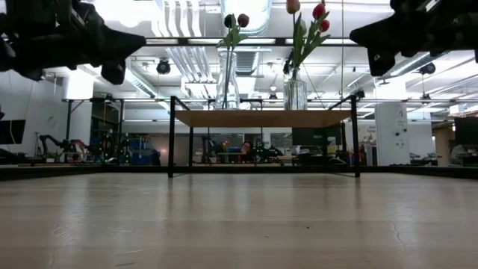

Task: Pick and place flowers into a vace then onto a shelf
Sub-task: Return to Home Position

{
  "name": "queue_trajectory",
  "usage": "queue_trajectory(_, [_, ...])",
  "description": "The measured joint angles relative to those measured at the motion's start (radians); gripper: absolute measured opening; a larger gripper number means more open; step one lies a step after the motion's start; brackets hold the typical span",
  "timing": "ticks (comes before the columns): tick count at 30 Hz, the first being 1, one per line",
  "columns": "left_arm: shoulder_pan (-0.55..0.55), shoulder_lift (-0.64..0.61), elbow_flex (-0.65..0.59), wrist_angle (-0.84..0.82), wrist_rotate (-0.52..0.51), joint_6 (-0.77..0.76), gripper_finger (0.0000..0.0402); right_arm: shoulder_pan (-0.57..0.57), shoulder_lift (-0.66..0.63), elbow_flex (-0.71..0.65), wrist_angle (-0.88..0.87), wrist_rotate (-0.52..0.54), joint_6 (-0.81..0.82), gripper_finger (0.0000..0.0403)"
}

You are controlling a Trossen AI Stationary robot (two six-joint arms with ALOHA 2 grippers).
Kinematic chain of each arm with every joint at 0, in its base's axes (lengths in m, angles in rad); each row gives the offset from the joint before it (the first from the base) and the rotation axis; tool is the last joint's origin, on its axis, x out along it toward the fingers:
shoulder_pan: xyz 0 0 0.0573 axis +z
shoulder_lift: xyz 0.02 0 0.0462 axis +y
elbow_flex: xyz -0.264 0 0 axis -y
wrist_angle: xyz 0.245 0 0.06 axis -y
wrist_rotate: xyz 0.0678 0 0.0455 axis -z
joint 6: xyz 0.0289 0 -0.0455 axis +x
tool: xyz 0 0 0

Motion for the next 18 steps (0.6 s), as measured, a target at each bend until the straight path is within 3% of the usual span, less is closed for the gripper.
queue_trajectory(3, [0.0, 0.006, -0.053, 0.1, -0.053, 0.005, 0.0, -0.005, -0.015, -0.027, 0.002, -0.006, 0.028, 0.0008])
queue_trajectory(9, [-0.049, 0.038, -0.132, 0.214, -0.113, 0.006, 0.0, -0.096, -0.017, -0.047, 0.002, -0.143, 0.043, 0.0008])
queue_trajectory(15, [-0.187, 0.066, -0.118, 0.223, -0.19, 0.021, 0.0, -0.245, -0.017, -0.048, 0.049, -0.299, 0.051, 0.0008])
queue_trajectory(18, [-0.287, 0.067, -0.116, 0.23, -0.281, 0.092, 0.0, -0.317, -0.01, -0.048, 0.088, -0.366, 0.078, 0.0008])
